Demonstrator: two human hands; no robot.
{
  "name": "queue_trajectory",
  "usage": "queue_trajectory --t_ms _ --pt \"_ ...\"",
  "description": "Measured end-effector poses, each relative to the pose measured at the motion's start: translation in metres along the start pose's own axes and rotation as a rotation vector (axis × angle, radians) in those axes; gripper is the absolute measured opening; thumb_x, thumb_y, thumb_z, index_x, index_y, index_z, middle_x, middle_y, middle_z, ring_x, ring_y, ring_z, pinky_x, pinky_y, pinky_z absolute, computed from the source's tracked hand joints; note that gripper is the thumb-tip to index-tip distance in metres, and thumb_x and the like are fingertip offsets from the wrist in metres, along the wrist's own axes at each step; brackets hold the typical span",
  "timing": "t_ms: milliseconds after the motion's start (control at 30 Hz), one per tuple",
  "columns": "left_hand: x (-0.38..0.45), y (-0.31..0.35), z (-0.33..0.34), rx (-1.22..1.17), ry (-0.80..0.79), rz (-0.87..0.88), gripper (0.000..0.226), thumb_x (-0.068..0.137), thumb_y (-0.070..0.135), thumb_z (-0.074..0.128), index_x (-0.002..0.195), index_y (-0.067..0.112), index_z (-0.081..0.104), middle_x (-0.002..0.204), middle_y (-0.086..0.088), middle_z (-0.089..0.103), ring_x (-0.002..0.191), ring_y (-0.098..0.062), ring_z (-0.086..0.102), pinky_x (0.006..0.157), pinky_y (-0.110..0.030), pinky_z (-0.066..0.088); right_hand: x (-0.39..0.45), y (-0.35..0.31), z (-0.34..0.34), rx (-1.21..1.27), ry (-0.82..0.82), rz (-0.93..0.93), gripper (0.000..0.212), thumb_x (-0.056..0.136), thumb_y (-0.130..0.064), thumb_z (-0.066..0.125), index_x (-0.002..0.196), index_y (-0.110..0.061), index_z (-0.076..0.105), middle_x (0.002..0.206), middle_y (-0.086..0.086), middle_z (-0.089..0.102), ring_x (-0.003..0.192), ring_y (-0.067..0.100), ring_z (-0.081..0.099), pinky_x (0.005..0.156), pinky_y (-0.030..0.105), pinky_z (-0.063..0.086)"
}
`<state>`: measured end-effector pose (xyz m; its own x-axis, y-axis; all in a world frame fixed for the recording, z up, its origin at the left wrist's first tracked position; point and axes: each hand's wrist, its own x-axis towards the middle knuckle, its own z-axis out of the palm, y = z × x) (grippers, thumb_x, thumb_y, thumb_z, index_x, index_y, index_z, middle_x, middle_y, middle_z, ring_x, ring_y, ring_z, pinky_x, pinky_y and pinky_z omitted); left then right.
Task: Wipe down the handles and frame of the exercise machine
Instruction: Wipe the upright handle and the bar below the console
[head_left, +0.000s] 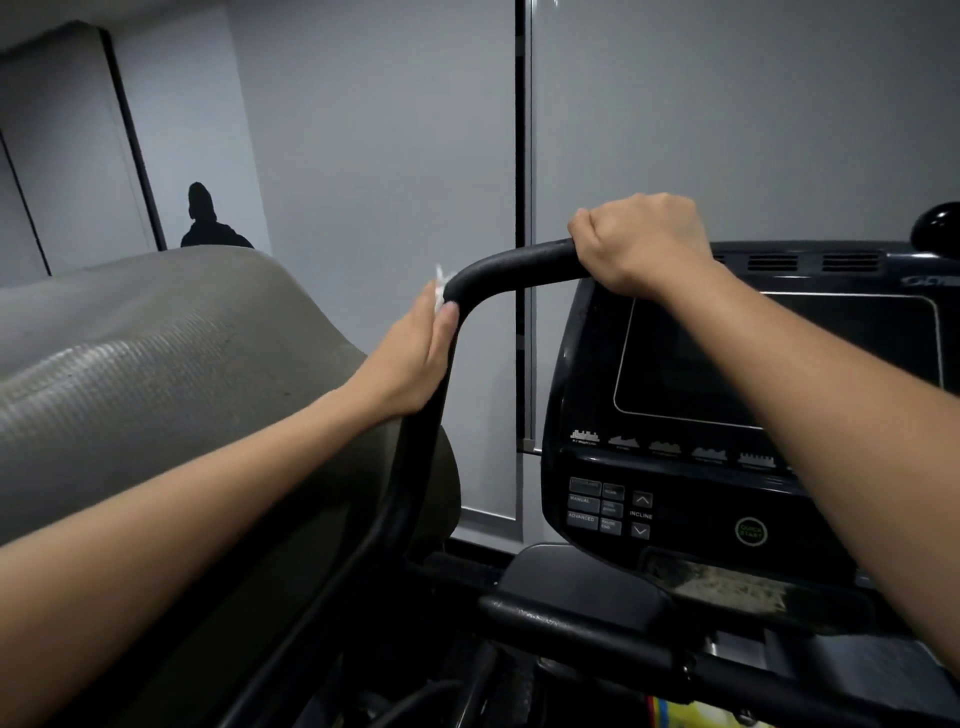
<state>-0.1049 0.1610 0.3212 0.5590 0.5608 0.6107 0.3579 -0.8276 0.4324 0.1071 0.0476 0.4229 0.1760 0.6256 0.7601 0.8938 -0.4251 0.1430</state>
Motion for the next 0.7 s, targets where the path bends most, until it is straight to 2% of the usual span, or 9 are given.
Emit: queue_trajectory --t_ms 67,133,200,267,333,433,500,567,700 --pt "0.017 0.018 0.000 0.011 0.093 -0.101 0.051 0.108 0.046 0.018 0.115 0.009 0.052 0.103 -0.015 0.068 0.097 -0.034 0.063 0.091 -0.046 0.048 0.001 0.001 0.000 0.011 -0.018 0.014 0.060 0.102 -0.037 0.017 0.100 -0.009 0.070 0.106 0.022 0.067 0.099 0.040 0.060 0.075 0.038 0.037" --pt "0.033 0.037 -0.006 0.121 0.108 -0.095 0.051 0.109 0.042 0.017 0.098 0.007 0.052 0.092 -0.014 0.066 0.090 -0.038 0.061 0.085 -0.046 0.048 0.003 0.003 0.000 0.052 -0.027 0.028 0.057 0.102 -0.037 0.017 0.100 -0.013 0.069 0.109 0.020 0.067 0.100 0.039 0.060 0.075 0.038 0.037" --pt "0.052 0.057 -0.006 0.334 0.097 -0.007 0.038 0.108 0.033 0.023 0.101 0.007 0.050 0.093 -0.014 0.067 0.086 -0.039 0.060 0.081 -0.047 0.051 0.006 0.005 0.000 0.159 -0.040 0.064 0.052 0.101 -0.037 0.018 0.107 -0.025 0.068 0.118 0.012 0.067 0.107 0.036 0.059 0.078 0.038 0.037" --pt "0.066 0.079 0.004 0.509 0.090 0.088 0.023 0.106 0.024 0.029 0.109 0.011 0.048 0.097 -0.011 0.068 0.082 -0.037 0.059 0.071 -0.045 0.050 0.007 0.008 -0.001 0.324 -0.029 0.129 0.049 0.103 -0.039 0.018 0.117 -0.033 0.064 0.124 0.004 0.067 0.116 0.033 0.057 0.090 0.040 0.039" --pt "0.070 0.098 0.015 0.558 0.124 0.164 0.022 0.106 0.019 0.028 0.109 0.011 0.048 0.098 -0.010 0.066 0.079 -0.035 0.055 0.064 -0.043 0.047 0.006 0.009 -0.001 0.404 0.050 0.213 0.053 0.104 -0.038 0.018 0.115 -0.026 0.068 0.120 0.007 0.069 0.116 0.033 0.058 0.098 0.041 0.041" --pt "0.066 0.090 0.022 0.497 0.191 0.316 0.031 0.107 0.021 0.025 0.112 0.010 0.053 0.099 -0.010 0.061 0.081 -0.031 0.054 0.067 -0.044 0.044 -0.003 0.006 0.005 0.253 0.121 0.259 0.056 0.104 -0.030 0.022 0.099 -0.008 0.073 0.107 0.018 0.071 0.107 0.039 0.059 0.093 0.042 0.041" --pt "0.059 0.069 0.016 0.367 0.189 0.316 0.035 0.109 0.029 0.021 0.102 0.016 0.053 0.094 -0.005 0.059 0.086 -0.029 0.055 0.074 -0.039 0.044 -0.009 0.006 0.008 0.240 0.131 0.267 0.054 0.103 -0.028 0.026 0.091 -0.002 0.071 0.100 0.022 0.070 0.101 0.040 0.060 0.087 0.042 0.043" --pt "0.053 0.050 0.011 0.256 0.191 0.215 0.037 0.110 0.035 0.019 0.092 0.018 0.046 0.089 -0.001 0.057 0.083 -0.025 0.054 0.073 -0.036 0.039 -0.011 0.009 0.008 0.255 0.128 0.261 0.052 0.103 -0.028 0.028 0.088 0.000 0.070 0.097 0.023 0.069 0.097 0.041 0.060 0.084 0.041 0.045" --pt "0.032 0.031 0.006 0.032 0.195 -0.018 0.043 0.110 0.038 0.019 0.089 0.015 0.049 0.081 0.002 0.059 0.079 -0.023 0.054 0.070 -0.034 0.033 -0.012 0.013 0.005 0.277 0.065 0.196 0.053 0.105 -0.028 0.024 0.087 -0.001 0.067 0.100 0.024 0.068 0.100 0.039 0.059 0.088 0.039 0.044"
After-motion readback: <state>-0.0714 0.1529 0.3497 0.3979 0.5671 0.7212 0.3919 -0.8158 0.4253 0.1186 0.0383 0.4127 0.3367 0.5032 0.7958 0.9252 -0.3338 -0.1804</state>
